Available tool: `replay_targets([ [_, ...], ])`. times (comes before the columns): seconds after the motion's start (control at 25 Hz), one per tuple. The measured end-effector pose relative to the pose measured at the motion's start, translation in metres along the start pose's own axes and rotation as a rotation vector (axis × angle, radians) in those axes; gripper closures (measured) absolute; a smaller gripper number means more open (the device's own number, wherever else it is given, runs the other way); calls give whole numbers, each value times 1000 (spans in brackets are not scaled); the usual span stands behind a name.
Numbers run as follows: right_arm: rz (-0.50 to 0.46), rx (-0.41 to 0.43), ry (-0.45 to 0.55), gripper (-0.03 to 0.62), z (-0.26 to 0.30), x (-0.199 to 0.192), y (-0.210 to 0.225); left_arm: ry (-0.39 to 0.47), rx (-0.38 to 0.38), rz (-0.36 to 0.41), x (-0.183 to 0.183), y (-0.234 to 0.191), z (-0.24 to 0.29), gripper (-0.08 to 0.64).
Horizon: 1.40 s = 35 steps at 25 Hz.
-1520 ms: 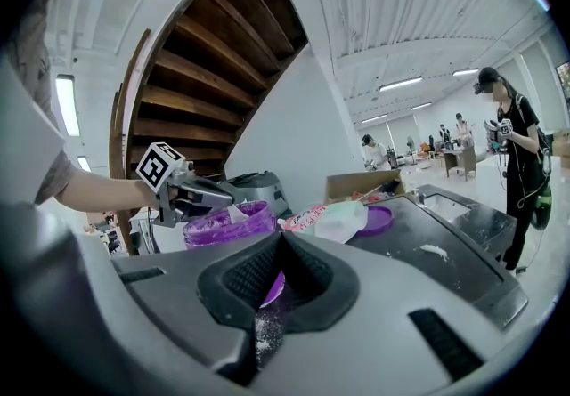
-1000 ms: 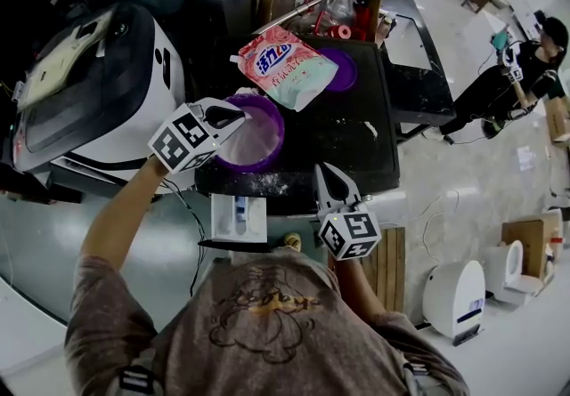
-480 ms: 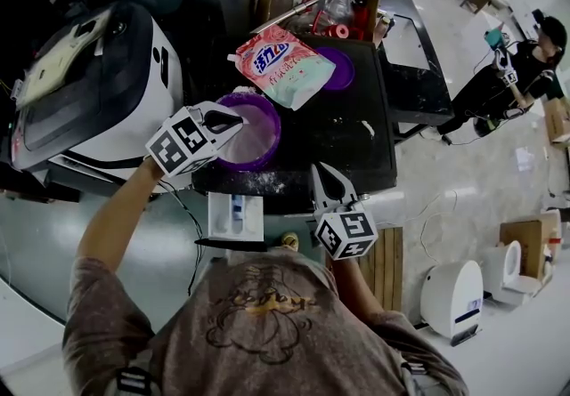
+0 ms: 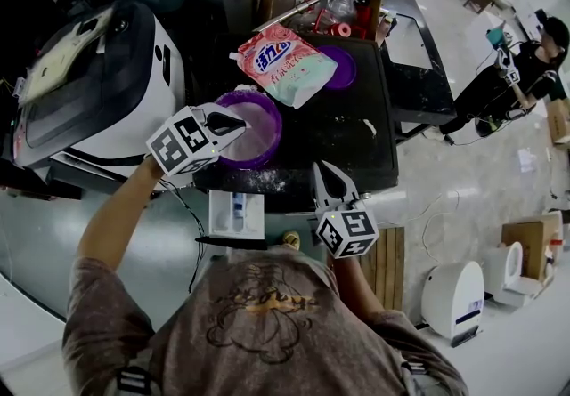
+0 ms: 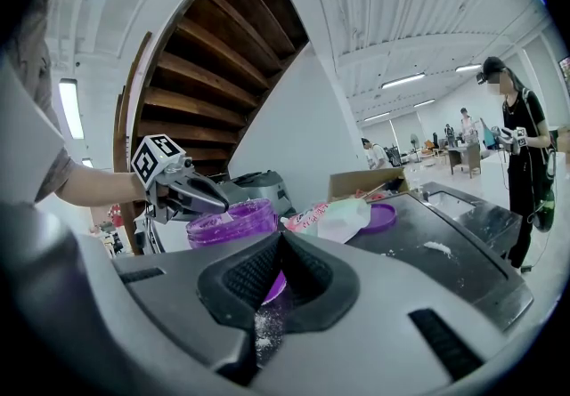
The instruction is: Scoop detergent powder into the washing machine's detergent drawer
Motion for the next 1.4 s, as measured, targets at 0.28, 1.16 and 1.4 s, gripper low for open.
replay_targets([
  [0.28, 10, 7, 7, 591, 1, 1, 1, -25, -41, -1, 2, 8, 1, 537],
  [1.16, 17, 32, 11, 591, 4, 0, -2, -110, -225, -95, 1, 36, -9, 537],
  [1.4, 16, 31, 13, 591, 2, 0, -3, -95, -257, -153, 2, 37, -13, 537],
])
Point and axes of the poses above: the fingertips, and each gripper's own axes: z forward along the fingers, y to its right, x out of its top, the point moved 4 cm from there along -z, backward along the fingers, and after that the axes turned 3 degrees about x, right-handed, at the moved point
